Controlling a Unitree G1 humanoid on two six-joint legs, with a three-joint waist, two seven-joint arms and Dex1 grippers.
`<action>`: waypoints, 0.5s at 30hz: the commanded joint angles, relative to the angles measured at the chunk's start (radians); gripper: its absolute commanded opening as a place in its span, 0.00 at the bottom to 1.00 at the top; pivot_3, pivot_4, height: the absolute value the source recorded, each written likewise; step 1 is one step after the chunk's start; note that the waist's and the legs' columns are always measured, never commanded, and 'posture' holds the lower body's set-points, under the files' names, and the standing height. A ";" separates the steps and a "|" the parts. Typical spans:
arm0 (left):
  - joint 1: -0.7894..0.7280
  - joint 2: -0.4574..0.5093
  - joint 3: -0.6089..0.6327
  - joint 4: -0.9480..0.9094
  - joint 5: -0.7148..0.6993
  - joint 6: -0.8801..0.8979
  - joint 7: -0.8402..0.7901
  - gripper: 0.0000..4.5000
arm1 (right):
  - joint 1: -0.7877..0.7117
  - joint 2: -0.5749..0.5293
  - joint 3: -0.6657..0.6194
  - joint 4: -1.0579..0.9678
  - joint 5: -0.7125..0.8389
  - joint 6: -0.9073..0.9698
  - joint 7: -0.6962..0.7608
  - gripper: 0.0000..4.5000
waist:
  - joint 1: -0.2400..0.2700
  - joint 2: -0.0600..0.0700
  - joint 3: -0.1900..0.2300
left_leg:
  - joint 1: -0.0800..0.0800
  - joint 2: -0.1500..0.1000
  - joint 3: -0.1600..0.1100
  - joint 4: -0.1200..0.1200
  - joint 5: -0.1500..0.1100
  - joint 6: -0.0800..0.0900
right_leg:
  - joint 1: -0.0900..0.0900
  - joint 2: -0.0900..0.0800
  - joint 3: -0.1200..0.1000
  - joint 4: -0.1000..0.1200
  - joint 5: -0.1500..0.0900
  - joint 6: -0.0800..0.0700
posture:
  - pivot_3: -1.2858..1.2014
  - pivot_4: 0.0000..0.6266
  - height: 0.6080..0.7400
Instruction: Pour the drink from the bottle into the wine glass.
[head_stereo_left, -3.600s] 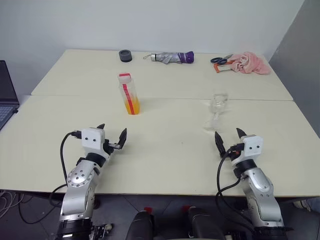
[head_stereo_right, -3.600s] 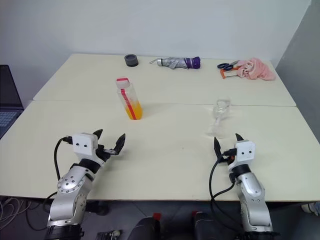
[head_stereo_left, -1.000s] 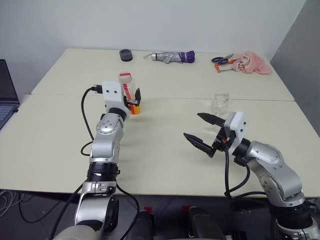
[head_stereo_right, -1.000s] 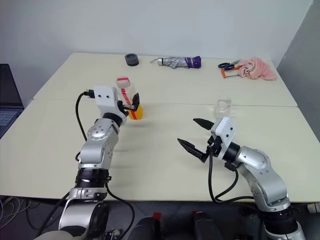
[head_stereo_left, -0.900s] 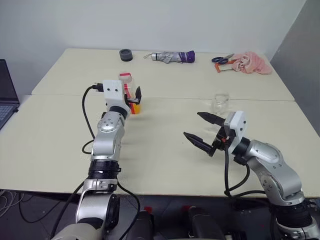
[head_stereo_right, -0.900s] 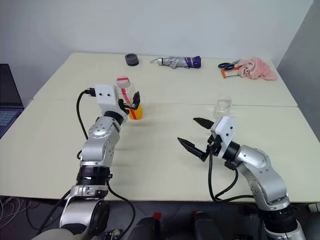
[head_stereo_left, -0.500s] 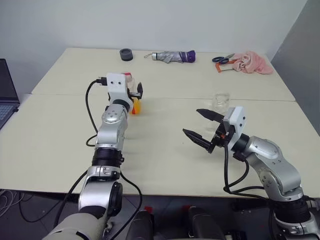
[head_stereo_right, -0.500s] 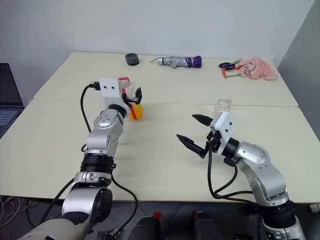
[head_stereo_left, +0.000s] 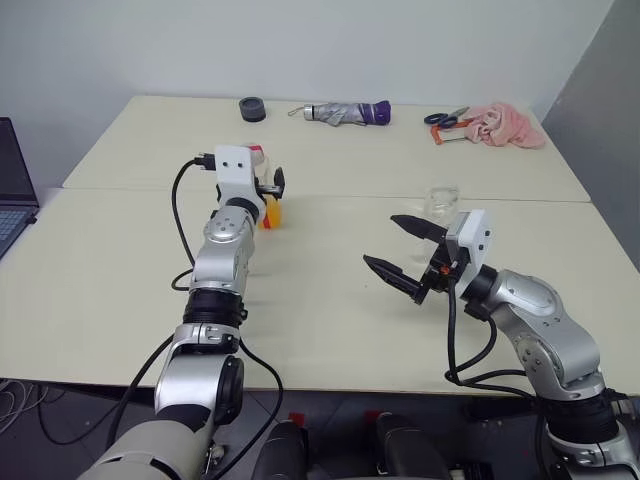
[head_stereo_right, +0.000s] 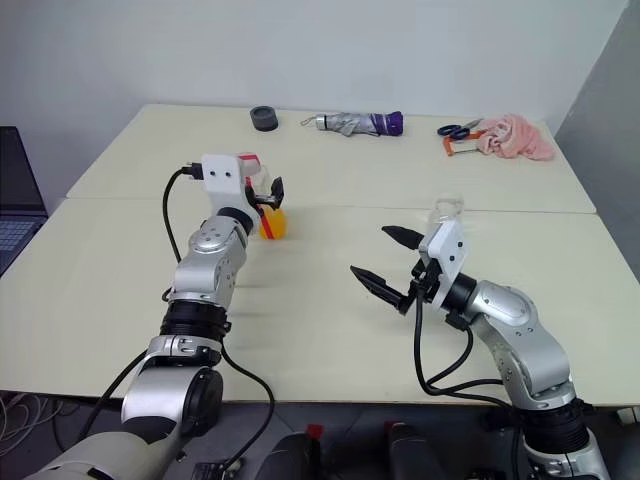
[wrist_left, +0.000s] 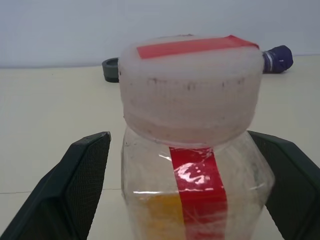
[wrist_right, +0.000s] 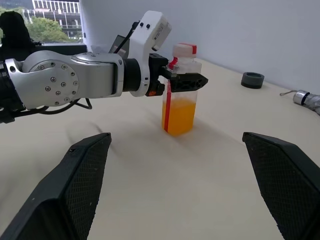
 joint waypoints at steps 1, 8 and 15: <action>-0.041 0.010 -0.006 -0.005 0.014 -0.029 -0.001 0.91 | -0.014 0.001 -0.007 -0.012 0.010 -0.006 0.011 1.00 | 0.000 0.000 0.000 | 0.000 0.000 0.000 0.000 0.000 0.000 | 0.000 0.000 0.000 0.000 0.000 0.000 | 0.52 0.24 1.00; -0.040 0.014 -0.016 -0.003 0.030 -0.047 -0.003 0.49 | -0.016 -0.003 -0.008 -0.007 0.005 -0.007 0.017 1.00 | 0.000 0.000 0.000 | 0.000 0.000 0.000 0.000 0.000 0.000 | 0.000 0.000 0.000 0.000 0.000 0.000 | 0.52 0.24 1.00; -0.021 0.006 -0.019 -0.024 0.028 -0.045 0.002 0.49 | -0.021 0.000 -0.007 0.001 0.000 -0.010 0.017 1.00 | 0.000 0.000 0.000 | 0.000 0.000 0.000 0.000 0.000 0.000 | 0.000 0.000 0.000 0.000 0.000 0.000 | 0.52 0.24 1.00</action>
